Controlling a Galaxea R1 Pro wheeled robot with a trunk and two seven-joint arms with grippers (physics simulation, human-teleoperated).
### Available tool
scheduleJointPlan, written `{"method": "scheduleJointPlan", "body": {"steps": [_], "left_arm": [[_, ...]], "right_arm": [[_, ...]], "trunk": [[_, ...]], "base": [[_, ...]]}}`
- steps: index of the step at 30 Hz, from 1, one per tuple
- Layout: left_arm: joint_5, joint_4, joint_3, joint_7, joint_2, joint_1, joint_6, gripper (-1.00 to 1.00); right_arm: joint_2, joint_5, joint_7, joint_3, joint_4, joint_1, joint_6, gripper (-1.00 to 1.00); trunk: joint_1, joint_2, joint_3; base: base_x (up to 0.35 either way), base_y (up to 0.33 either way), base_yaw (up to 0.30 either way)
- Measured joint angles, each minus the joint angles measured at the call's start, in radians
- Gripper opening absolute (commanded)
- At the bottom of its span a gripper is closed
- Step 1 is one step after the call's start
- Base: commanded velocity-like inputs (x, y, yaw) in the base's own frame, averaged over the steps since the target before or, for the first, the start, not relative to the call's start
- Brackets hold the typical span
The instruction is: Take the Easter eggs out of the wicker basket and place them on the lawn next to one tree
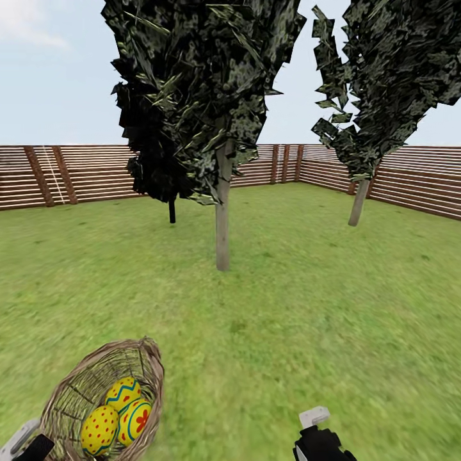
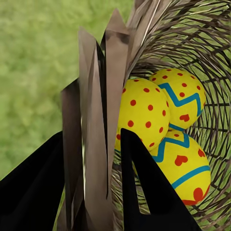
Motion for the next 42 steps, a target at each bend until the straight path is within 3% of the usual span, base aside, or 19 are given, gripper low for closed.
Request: {"method": "scheduleJointPlan", "body": {"steps": [16, 26, 42], "left_arm": [[0.0, 0.0, 0.001, 0.002, -0.003, 0.0, 0.0, -1.0], [0.0, 0.001, 0.0, 0.002, -0.004, 0.0, 0.0, -1.0], [0.0, 0.0, 0.0, 0.0, 0.003, 0.0, 0.001, -1.0]], "right_arm": [[0.009, 0.001, 0.0, 0.0, 0.001, 0.0, 0.0, 1.0], [0.014, 0.008, 0.0, 0.001, 0.001, 0.0, 0.0, 1.0], [0.014, 0.01, -0.001, 0.0, 0.001, 0.0, 0.0, 1.0]], "trunk": [[0.0, 0.0, 0.0], [0.0, 0.0, 0.0], [0.0, 0.0, 0.0]], "base": [[0.318, 0.145, -0.021], [0.336, 0.006, -0.283], [0.338, 0.0, -0.005]]}}
